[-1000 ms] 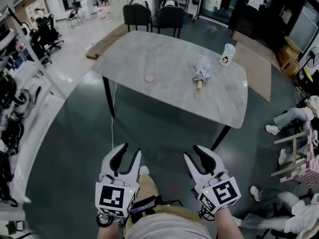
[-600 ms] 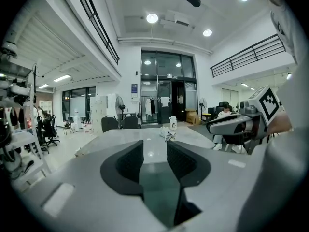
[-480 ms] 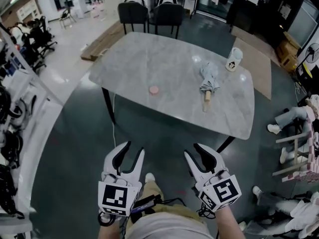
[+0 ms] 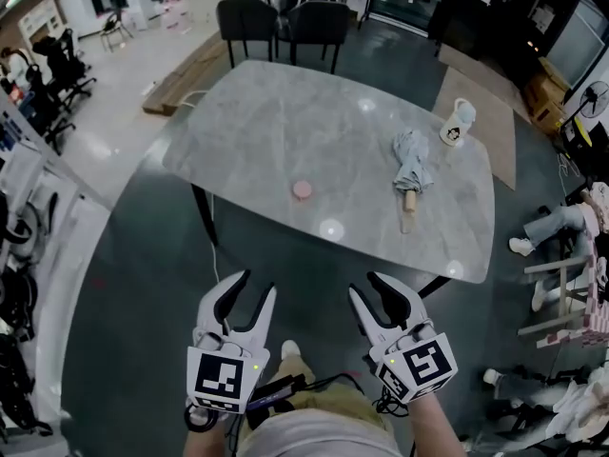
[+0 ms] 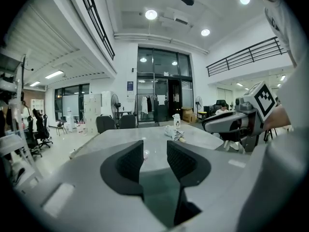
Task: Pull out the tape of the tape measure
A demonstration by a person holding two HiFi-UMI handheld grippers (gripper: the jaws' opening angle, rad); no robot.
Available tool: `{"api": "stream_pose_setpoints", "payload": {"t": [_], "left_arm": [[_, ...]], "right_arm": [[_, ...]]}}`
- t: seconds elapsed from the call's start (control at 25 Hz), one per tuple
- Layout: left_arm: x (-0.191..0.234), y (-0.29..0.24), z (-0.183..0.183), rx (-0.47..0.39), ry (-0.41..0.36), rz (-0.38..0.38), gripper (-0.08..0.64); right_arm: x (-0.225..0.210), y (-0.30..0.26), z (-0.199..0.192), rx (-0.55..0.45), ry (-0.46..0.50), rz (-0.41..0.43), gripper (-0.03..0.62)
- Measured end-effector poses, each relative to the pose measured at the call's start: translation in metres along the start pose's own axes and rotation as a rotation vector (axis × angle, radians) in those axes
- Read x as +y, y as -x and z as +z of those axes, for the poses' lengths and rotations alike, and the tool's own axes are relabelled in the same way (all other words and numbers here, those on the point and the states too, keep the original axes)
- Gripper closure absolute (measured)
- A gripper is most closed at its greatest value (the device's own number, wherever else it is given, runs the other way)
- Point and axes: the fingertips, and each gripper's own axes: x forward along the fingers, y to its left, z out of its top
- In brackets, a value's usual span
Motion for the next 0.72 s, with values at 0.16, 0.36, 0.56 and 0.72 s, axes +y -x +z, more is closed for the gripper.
{"api": "stream_pose_setpoints", "payload": {"t": [0.16,0.36,0.56,0.72], "left_arm": [[0.012,-0.009,-0.004,0.008,0.005,-0.017,0.408],[0.025,-0.014,-0.016,0.022,0.018,-0.02,0.408],[0.033,-0.022,-0.021,0.022,0.022,-0.01,0.408],[0.041,-0.031,-0.02,0.012,0.014,0.004,0.407]], "right_arm": [[-0.002,-0.017,-0.002,0.023,0.013,-0.007,0.46],[0.003,-0.035,-0.007,0.052,0.028,-0.004,0.46],[-0.001,-0.051,-0.011,0.072,0.043,0.002,0.46],[-0.008,-0.065,-0.013,0.08,0.055,0.014,0.46]]}}
